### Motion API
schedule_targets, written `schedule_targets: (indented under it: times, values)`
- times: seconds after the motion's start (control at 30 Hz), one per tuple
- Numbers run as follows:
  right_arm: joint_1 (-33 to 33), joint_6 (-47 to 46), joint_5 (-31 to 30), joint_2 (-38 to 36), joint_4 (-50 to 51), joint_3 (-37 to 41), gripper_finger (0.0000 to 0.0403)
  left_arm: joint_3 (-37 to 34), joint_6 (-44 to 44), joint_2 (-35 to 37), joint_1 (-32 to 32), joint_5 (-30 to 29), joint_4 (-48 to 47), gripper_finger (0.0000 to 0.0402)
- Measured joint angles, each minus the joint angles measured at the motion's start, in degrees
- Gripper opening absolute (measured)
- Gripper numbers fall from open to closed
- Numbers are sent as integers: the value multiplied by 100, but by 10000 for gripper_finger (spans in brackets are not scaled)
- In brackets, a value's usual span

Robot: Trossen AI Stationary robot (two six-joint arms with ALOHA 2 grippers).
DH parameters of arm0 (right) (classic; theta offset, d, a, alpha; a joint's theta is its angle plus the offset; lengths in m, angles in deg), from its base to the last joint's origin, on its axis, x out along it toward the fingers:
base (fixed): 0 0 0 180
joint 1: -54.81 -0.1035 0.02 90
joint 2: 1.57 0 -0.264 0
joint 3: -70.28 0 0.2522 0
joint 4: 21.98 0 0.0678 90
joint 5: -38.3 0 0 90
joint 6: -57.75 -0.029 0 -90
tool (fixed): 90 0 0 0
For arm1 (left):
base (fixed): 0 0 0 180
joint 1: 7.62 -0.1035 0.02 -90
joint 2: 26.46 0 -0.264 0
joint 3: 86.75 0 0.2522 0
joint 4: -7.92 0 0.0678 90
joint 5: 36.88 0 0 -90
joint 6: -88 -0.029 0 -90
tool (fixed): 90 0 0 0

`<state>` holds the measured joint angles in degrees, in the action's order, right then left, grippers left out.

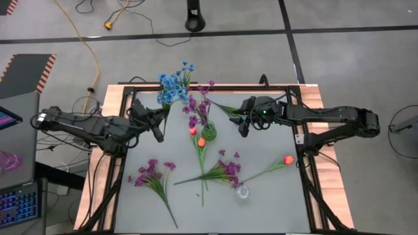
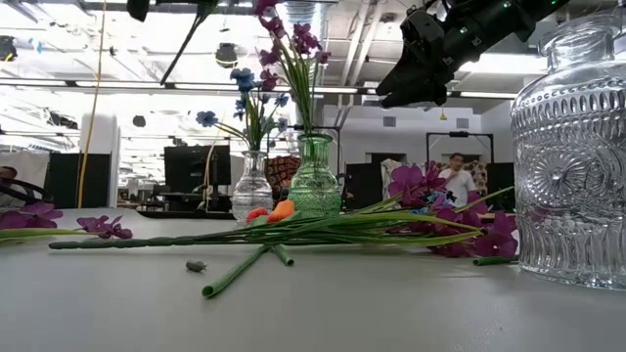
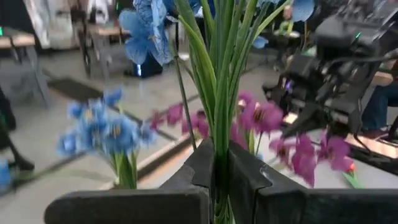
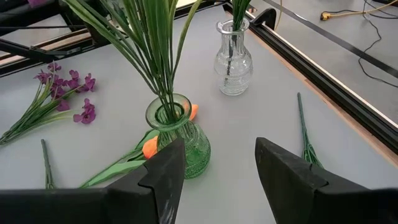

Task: Sort flowers into vase by color
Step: Put the bottom blue flowers into the top transparent vase

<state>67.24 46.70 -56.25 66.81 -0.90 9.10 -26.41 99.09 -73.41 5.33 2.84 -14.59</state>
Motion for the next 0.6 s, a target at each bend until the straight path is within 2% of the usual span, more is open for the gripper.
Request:
schedule_targets:
  times: [0.2,0.37,0.5,0.6]
  values:
    - [0,0,0,0,-1,0,223,-138,-1000,164,-221,503,735,11]
    - [7,0,0,-2,-3,0,223,-1479,-1704,402,-825,1787,3056,11]
    - [7,0,0,-2,-3,0,223,-2553,-1589,681,-1556,2632,4919,11]
    - [7,0,0,-2,-3,0,223,-3062,-1289,762,-2136,3128,5415,11]
